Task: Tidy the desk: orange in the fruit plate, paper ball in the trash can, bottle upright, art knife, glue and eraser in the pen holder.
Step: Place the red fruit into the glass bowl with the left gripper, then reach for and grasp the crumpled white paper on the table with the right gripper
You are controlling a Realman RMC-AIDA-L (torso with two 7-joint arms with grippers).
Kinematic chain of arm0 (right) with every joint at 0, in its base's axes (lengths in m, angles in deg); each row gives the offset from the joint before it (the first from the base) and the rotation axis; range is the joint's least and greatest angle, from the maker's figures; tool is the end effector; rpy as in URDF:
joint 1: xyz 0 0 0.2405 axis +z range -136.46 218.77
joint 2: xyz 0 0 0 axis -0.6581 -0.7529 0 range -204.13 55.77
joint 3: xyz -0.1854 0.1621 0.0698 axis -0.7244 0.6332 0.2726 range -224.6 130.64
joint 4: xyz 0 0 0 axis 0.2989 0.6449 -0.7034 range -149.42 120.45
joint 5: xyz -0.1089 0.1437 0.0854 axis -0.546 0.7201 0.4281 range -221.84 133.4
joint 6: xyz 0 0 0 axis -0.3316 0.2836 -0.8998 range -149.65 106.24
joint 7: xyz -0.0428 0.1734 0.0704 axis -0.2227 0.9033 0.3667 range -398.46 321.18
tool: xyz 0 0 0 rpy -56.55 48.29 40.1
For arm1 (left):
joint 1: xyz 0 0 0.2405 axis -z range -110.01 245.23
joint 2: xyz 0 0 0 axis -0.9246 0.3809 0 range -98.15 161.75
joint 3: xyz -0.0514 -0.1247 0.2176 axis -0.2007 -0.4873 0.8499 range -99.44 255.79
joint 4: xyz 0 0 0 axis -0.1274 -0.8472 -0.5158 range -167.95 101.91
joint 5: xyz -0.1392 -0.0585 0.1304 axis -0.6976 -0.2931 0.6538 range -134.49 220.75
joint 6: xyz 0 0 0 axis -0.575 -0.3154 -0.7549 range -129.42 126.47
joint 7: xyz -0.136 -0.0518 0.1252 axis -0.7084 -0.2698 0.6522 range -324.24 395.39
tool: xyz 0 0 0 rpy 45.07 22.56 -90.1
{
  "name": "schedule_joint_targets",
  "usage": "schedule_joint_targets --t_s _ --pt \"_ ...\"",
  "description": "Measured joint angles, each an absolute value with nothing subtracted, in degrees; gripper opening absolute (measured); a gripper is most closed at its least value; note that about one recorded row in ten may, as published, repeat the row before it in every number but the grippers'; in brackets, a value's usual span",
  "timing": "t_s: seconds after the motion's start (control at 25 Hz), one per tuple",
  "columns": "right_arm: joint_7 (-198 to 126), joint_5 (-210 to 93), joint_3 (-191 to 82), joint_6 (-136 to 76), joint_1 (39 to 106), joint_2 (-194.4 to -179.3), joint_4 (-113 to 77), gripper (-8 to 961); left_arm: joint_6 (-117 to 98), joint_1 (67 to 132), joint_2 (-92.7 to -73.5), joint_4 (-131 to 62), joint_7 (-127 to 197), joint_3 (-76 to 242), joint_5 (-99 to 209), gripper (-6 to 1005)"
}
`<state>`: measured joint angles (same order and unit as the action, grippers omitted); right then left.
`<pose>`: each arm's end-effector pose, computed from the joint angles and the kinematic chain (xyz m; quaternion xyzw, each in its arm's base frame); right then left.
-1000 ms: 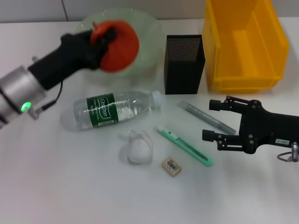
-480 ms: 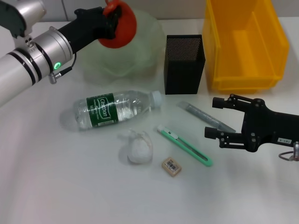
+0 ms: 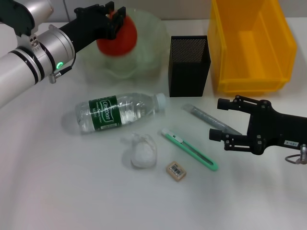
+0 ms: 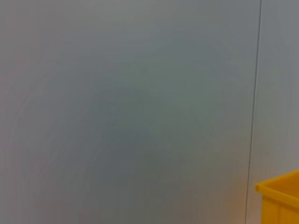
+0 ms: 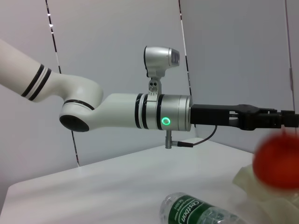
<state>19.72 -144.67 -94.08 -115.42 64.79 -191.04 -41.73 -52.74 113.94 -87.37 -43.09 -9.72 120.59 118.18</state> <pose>0.2489 0.2927 -0.0474 -0.9310 0.1322 0.3109 0.1382 -0.2075 0.4637 -0.0590 -0.8484 -0.2113 -0.2747 0.4002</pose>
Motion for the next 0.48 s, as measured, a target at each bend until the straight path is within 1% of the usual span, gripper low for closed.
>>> schedule_joint_targets --t_s 0.32,0.48 --pt "19.8 -144.7 -94.1 -115.0 65.0 -191.08 -41.7 814 -52.8 113.8 -87.37 -43.0 -9.8 120.5 118.2 397" --pt "19.8 -144.7 -94.1 -114.9 65.0 -191.07 -41.7 814 -54.0 113.6 -87.37 -43.0 -10.2 120.6 118.3 560"
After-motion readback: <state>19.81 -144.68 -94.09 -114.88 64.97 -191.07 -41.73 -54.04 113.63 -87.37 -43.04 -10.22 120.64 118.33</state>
